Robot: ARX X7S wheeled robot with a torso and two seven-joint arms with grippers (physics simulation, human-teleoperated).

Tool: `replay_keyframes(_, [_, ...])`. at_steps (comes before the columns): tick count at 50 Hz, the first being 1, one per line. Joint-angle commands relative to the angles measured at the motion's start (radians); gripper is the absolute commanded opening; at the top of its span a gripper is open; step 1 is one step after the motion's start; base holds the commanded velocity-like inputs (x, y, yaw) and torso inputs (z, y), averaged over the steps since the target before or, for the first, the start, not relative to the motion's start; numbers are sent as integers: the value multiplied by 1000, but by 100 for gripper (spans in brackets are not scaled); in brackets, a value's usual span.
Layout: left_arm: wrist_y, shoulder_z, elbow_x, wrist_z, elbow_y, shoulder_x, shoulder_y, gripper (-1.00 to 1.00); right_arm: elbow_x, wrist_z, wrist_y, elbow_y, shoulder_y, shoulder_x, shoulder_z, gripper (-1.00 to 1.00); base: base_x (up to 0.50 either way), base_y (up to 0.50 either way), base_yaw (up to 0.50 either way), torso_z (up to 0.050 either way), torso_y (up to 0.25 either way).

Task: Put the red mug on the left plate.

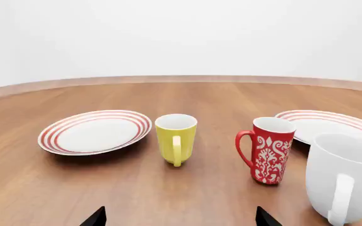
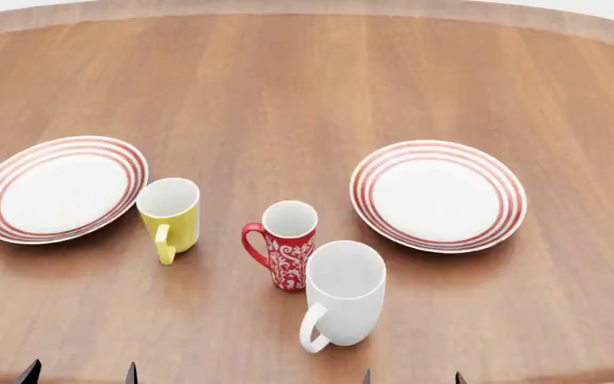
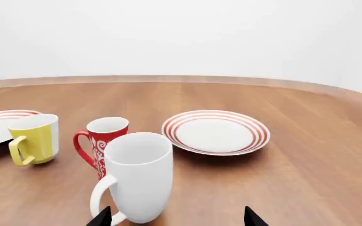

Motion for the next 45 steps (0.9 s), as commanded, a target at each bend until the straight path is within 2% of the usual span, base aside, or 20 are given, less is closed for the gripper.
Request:
replay_keyframes(1, [-2, 19, -18, -16, 0, -16, -1, 100, 13, 23, -21, 8, 3, 15, -20, 100, 0, 0, 0, 0, 0])
replay_keyframes(11, [-1, 55, -44, -49, -3, -46, -1, 100, 32, 56, -48, -4, 0, 47, -62, 100, 14, 129, 0, 0, 0])
replay_keyframes(45, [6, 116, -79, -100, -1, -93, 0, 100, 96, 93, -50, -32, -14, 95, -115, 100, 211, 498, 0, 0, 0])
